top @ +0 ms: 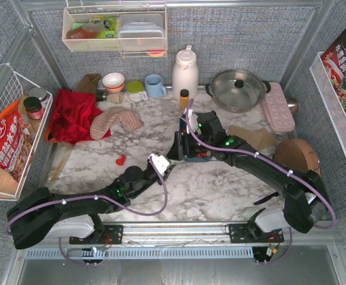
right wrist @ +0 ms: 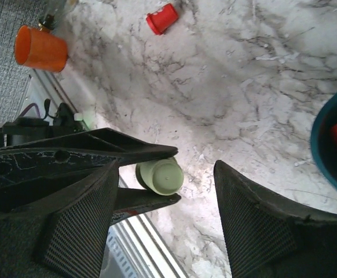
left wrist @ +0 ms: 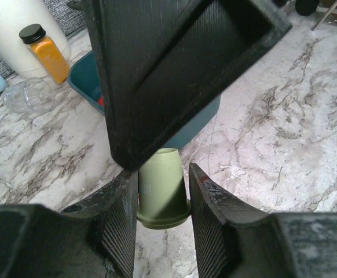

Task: Mix the coffee capsules in the storage basket

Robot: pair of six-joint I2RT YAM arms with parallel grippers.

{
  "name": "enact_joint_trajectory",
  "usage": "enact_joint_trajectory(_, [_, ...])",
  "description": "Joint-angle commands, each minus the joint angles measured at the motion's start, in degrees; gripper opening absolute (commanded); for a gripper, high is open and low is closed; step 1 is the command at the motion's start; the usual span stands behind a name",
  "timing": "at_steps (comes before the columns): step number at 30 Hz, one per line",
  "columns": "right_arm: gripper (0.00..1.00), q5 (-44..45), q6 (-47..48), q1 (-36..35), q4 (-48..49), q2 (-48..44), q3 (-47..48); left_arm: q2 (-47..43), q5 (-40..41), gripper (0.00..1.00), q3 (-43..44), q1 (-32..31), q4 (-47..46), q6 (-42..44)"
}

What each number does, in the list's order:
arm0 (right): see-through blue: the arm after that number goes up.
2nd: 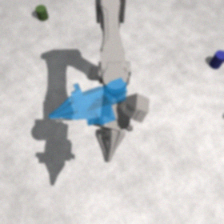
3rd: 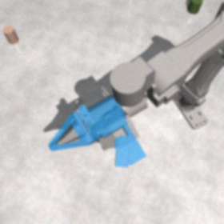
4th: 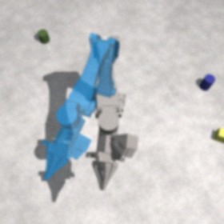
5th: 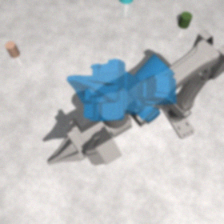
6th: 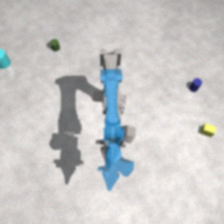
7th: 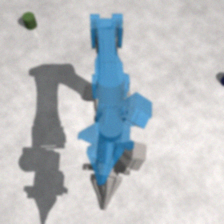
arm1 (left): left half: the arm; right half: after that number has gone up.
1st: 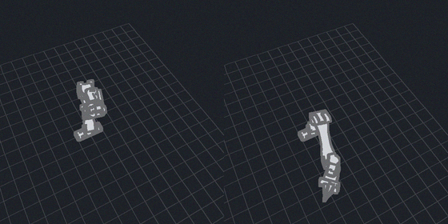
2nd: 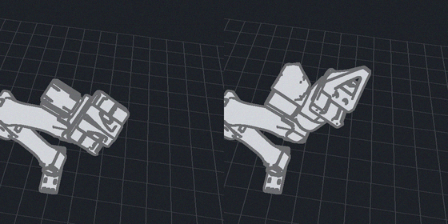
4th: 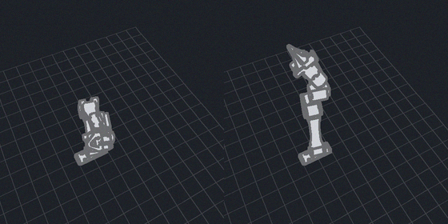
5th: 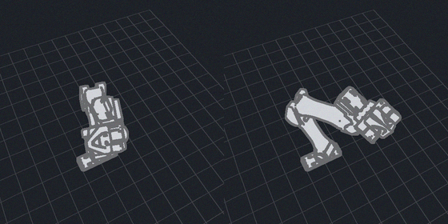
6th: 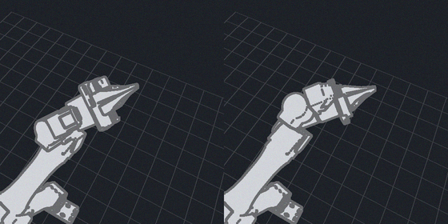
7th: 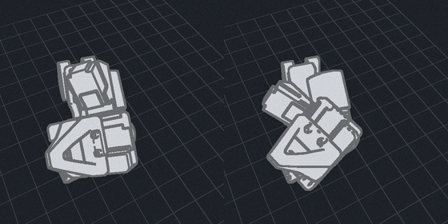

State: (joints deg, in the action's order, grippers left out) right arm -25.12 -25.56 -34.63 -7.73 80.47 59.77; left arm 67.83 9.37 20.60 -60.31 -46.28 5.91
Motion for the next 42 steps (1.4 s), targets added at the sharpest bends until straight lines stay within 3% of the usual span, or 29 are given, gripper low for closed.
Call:
enact_joint_trajectory(1, [0.70, -2.91, -2.12, -0.69, 3.33, -0.76, -1.11, 0.47, 1.65, 0.37, 0.52, -0.55, -3.45, 1.82])
enact_joint_trajectory(12, [0.63, -3.04, -1.57, -1.46, 1.92, -1.73, -2.29, -0.42, 1.75, 0.37, 0.06, -1.20, -5.14, 0.97])
enact_joint_trajectory(18, [0.49, -3.51, -2.32, -1.62, 2.52, -1.63, -3.95, 0.17, 1.51, 0.37, 0.23, -1.69, -6.00, 0.86])
enact_joint_trajectory(28, [0.34, -3.81, -3.64, -1.73, 3.46, -0.93, -4.13, 0.50, 1.85, 0.39, 0.06, -2.26, -6.72, 0.57])
enact_joint_trajectory(30, [0.29, -3.51, -3.97, -1.71, 3.67, -0.93, -4.15, 0.60, 2.65, 0.46, 0.11, -2.26, -6.53, 0.12])
enact_joint_trajectory(34, [0.26, -0.33, -3.54, -1.55, 2.79, -1.12, -4.13, -0.06, 6.75, 0.71, 0.08, -2.27, -4.31, -0.68])
enact_joint_trajectory(35, [0.25, 1.26, -2.89, -1.27, 2.20, -1.04, -3.96, -0.45, 8.00, 0.79, -0.05, -2.26, -3.51, -1.06])
enact_joint_trajectory(36, [0.23, 2.77, -2.57, -0.83, 1.77, -0.95, -3.96, -0.95, 9.09, 0.95, -0.30, -2.26, -3.33, -1.38])
enact_joint_trajectory(37, [0.22, 3.93, -2.29, -0.18, 1.68, -0.88, -4.03, -1.59, 10.27, 0.99, -0.76, -2.26, -3.29, -1.80])
enact_joint_trajectory(42, [0.21, 13.86, 1.29, 3.67, -0.08, -0.32, -3.44, -6.54, 19.01, 0.99, -3.30, -2.18, -1.99, -5.57])
